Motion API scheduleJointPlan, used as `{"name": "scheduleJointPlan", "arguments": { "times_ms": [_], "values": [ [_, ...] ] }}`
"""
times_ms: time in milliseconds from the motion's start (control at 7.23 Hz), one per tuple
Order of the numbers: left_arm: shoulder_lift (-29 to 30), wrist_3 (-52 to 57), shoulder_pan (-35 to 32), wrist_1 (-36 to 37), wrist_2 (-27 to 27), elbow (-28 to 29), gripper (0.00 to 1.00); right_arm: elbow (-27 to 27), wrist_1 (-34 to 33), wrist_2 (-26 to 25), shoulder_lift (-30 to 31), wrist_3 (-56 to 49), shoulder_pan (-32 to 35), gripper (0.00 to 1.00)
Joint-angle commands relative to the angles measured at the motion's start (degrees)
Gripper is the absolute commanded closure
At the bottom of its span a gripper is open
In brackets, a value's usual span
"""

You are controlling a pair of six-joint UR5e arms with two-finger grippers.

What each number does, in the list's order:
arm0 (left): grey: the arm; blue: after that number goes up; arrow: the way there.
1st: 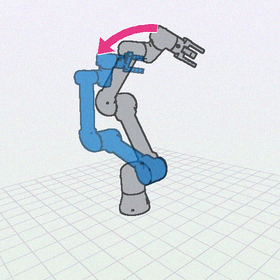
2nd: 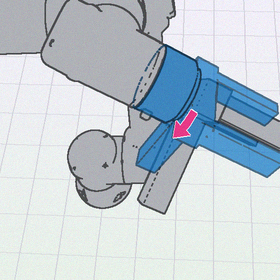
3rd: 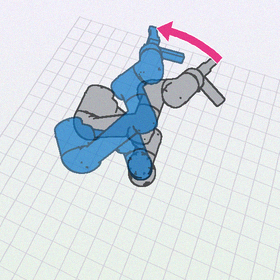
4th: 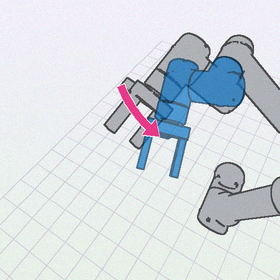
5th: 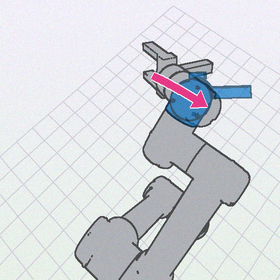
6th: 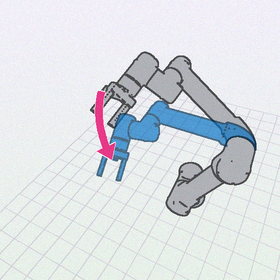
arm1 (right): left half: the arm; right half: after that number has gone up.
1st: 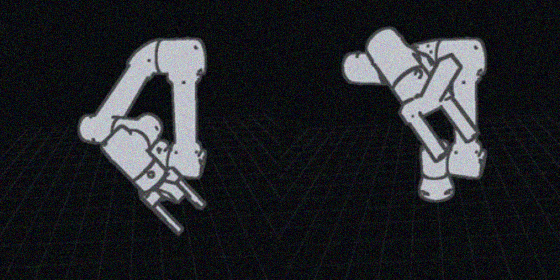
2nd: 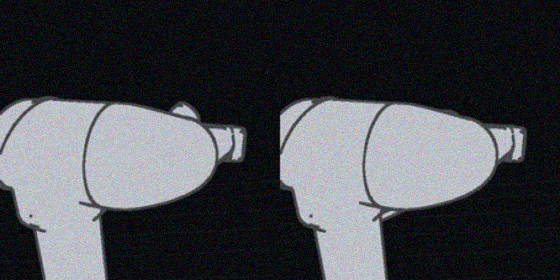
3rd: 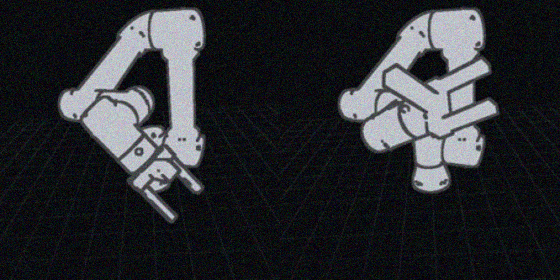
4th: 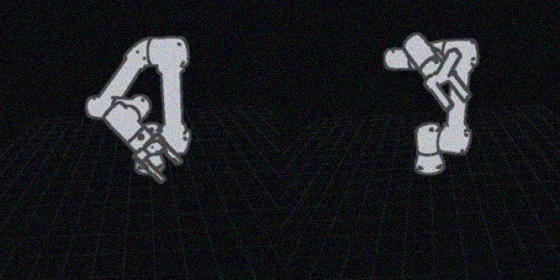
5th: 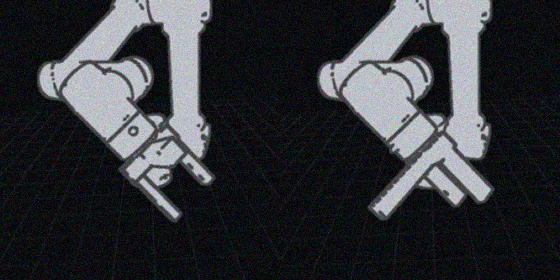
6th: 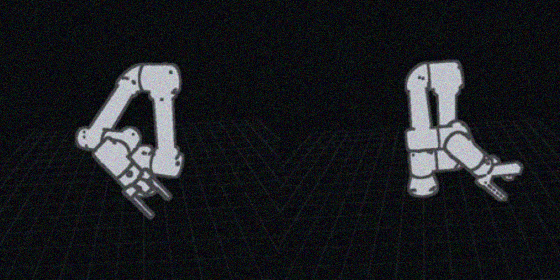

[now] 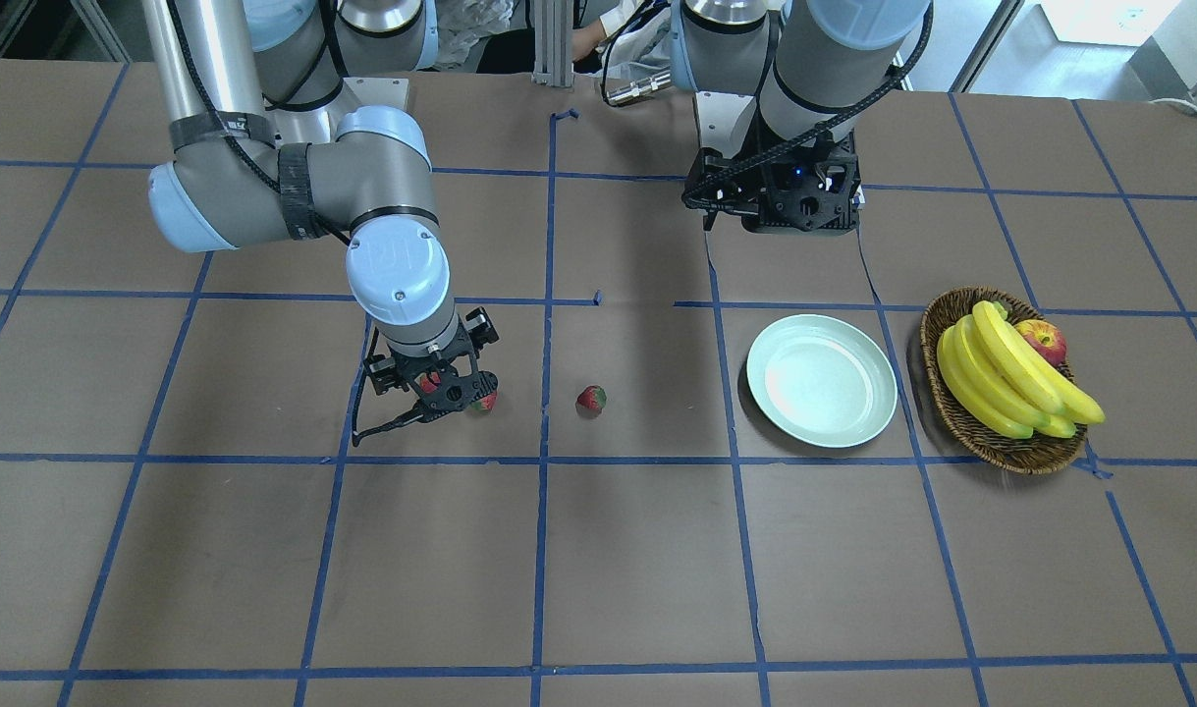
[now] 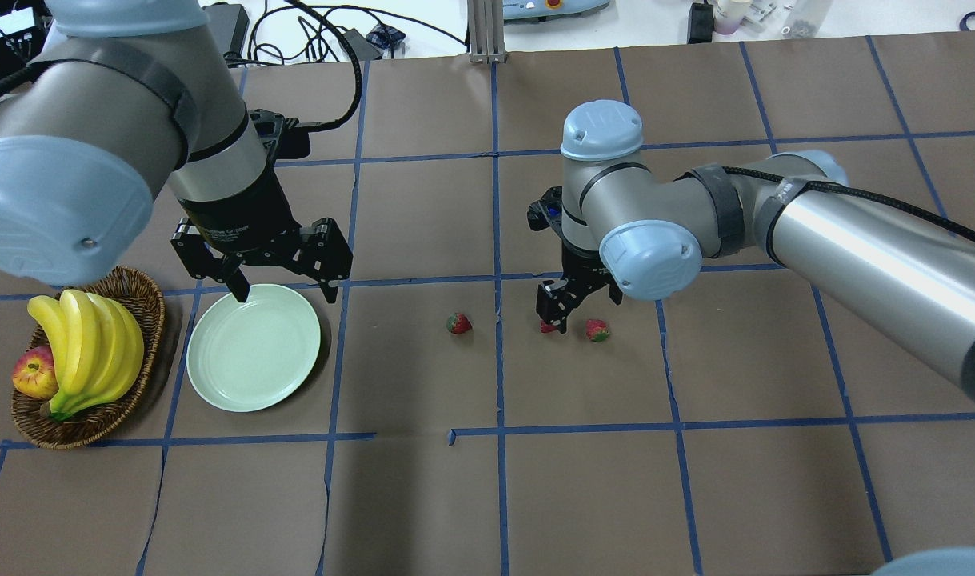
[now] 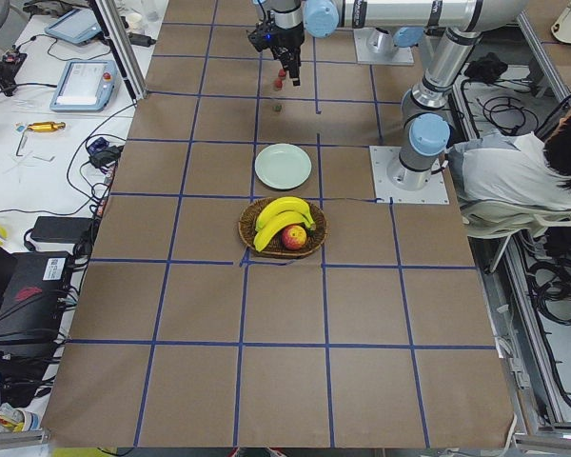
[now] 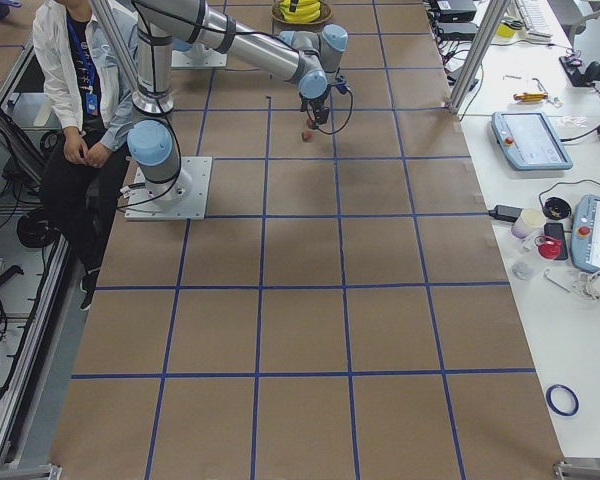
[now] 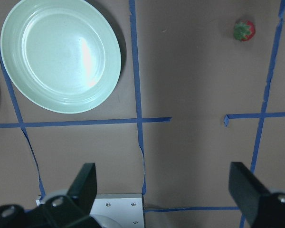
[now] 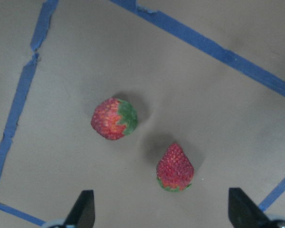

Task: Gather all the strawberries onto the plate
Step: 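Move the right gripper back over the two remaining strawberries and lower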

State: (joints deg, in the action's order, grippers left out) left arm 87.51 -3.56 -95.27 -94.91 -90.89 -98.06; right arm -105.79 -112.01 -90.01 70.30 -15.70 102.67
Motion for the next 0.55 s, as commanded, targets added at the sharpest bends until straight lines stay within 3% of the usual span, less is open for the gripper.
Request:
{"name": "scheduleJointPlan", "arguments": {
  "times_ms": [0,415],
  "values": [
    [0.0,0.0,0.0,0.0,0.0,0.0,0.0,-1.6,-0.2,-0.7,-0.3,-1.6,-0.6,0.0],
    [0.2,-0.3,-0.2,0.0,0.0,0.0,0.0,-2.0,-2.9,-1.3,-2.8,-1.3,-0.6,0.0]
  ]
}}
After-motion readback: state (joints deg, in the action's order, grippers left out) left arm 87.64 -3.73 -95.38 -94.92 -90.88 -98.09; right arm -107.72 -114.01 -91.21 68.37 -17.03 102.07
